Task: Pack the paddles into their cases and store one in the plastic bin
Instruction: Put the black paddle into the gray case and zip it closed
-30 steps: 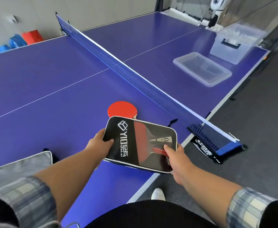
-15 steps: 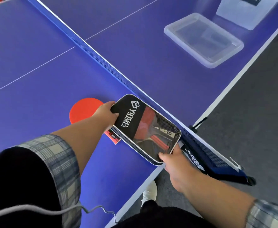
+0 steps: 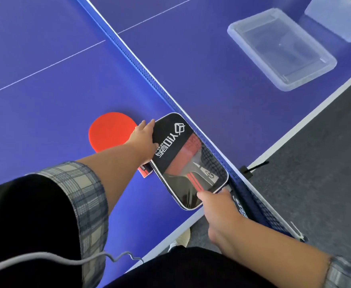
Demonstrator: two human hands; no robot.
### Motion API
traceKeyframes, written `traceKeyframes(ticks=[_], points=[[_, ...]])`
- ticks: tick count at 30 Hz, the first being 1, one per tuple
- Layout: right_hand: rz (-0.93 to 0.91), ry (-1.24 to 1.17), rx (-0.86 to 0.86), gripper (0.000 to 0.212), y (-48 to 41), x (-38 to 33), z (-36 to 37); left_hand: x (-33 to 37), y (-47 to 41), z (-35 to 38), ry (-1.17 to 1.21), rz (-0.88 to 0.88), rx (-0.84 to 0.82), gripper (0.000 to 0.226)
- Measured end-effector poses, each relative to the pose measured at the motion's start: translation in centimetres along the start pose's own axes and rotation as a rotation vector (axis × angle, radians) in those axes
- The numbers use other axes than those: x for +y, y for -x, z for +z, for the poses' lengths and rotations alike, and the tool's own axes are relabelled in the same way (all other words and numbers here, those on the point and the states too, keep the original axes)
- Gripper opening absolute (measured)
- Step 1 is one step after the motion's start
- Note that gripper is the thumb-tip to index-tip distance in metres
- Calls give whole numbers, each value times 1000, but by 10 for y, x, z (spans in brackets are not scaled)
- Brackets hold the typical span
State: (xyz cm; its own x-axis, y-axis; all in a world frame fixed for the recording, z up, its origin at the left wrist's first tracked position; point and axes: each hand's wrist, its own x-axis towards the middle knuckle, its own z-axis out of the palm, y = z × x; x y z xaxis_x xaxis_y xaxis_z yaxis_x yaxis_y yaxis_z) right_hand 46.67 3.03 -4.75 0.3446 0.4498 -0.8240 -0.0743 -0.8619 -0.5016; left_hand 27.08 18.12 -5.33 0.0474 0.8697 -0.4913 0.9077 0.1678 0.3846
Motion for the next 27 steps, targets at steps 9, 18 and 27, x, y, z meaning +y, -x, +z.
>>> traceKeyframes(ticks=[9, 18, 27], points=[[-645, 638, -247, 63, 52, -66, 77, -43, 97, -11, 167, -89, 167, 73], [-801, 894, -528, 65, 103, -43, 170, -165, 208, -22, 279, -403, 324, 73], [-720, 1019, -683, 63, 178, 37, 293, -312, 340, 5, 352, -632, 396, 69]])
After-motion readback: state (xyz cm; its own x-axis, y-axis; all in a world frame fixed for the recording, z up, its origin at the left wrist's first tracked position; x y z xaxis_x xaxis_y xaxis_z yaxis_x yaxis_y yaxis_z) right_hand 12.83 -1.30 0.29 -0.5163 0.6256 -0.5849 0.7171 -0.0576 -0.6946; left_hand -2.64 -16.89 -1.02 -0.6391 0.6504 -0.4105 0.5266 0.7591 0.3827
